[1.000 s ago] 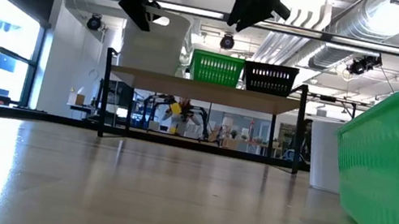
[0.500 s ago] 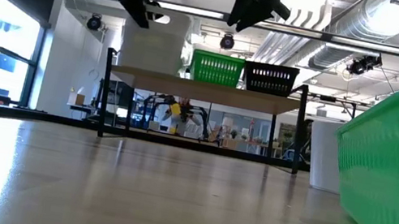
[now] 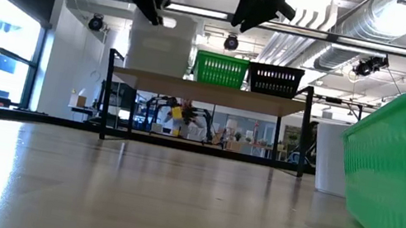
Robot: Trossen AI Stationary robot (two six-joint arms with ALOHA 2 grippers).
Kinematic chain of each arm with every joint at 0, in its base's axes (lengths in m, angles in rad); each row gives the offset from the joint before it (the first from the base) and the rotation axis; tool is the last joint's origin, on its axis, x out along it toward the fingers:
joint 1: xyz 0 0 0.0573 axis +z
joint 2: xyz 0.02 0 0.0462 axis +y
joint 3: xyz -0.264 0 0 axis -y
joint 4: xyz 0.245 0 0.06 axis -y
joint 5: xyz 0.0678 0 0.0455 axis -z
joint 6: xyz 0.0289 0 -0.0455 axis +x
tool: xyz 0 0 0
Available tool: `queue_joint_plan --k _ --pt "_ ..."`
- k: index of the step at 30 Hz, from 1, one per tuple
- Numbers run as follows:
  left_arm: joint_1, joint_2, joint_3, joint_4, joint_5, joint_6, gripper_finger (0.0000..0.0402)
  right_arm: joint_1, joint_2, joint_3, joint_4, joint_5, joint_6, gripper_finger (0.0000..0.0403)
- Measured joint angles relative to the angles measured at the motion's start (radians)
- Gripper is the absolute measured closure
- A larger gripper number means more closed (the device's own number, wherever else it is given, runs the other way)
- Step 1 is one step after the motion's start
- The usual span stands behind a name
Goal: Stack baskets on shelf by color
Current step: Stack the bottom white bin on top of the white bin, then stack the green bin on top of the green bin
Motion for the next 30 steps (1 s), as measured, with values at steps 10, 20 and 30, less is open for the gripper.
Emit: queue_joint_plan --k 10,20,30 --pt "0.001 0.000 0.032 -0.001 -0.012 0.000 0.0243 0.000 0.000 0.000 0.000 -0.002 0.000 0.0281" --pt "0.001 -0.031 0.034 0.001 -0.053 -0.010 0.0243 0.000 0.000 0.000 0.000 -0.043 0.001 0.0281" --pt "0.000 -0.099 0.034 -0.005 -0.028 -0.179 0.0243 0.021 0.000 0.000 -0.004 -0.127 0.028 0.0281"
